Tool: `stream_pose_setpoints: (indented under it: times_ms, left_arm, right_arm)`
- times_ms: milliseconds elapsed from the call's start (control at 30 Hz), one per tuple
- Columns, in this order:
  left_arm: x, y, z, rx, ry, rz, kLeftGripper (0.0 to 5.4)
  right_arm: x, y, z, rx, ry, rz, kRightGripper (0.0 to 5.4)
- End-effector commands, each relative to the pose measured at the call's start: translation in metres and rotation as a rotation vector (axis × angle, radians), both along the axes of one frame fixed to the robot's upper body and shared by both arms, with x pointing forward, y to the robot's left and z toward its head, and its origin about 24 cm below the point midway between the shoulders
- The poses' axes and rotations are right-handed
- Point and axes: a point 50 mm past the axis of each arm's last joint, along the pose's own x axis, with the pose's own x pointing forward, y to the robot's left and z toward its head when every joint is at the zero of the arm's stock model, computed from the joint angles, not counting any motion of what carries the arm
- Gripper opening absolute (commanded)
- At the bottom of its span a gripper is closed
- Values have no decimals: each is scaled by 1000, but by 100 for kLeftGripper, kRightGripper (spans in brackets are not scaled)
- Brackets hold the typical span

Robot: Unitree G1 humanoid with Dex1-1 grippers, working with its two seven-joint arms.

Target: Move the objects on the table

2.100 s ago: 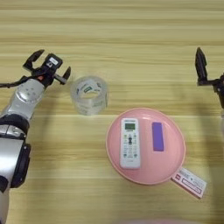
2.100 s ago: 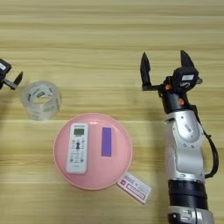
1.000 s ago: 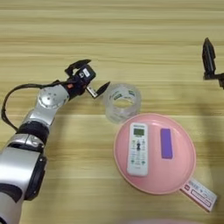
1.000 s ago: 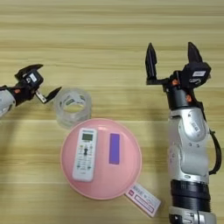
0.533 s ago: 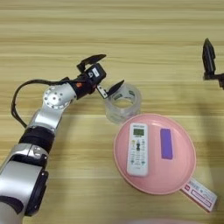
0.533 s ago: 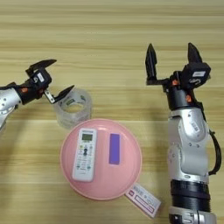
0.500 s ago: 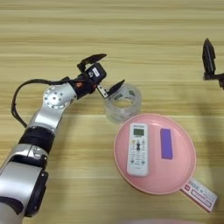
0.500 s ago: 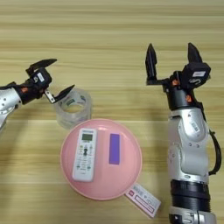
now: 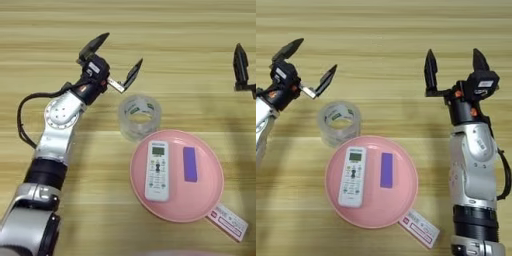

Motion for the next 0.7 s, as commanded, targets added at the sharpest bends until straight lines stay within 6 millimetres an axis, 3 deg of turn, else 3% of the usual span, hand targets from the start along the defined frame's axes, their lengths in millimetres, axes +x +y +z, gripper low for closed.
stream_pose_setpoints:
  times_ms: [33,367,467,700]
  left_arm:
    - [-18,-1,2,-107,-35,36,540]
    - [-35,9,-17,-255,2,219,540]
    - [-40,19,-31,-318,40,317,540]
    - [-46,31,-65,-284,127,443,540]
  right_arm:
    - [3,-3,4,-8,1,11,538]
    - [6,-7,4,-13,8,22,538]
    - [5,-8,4,-18,13,20,538]
    - [5,-11,3,-32,17,19,538]
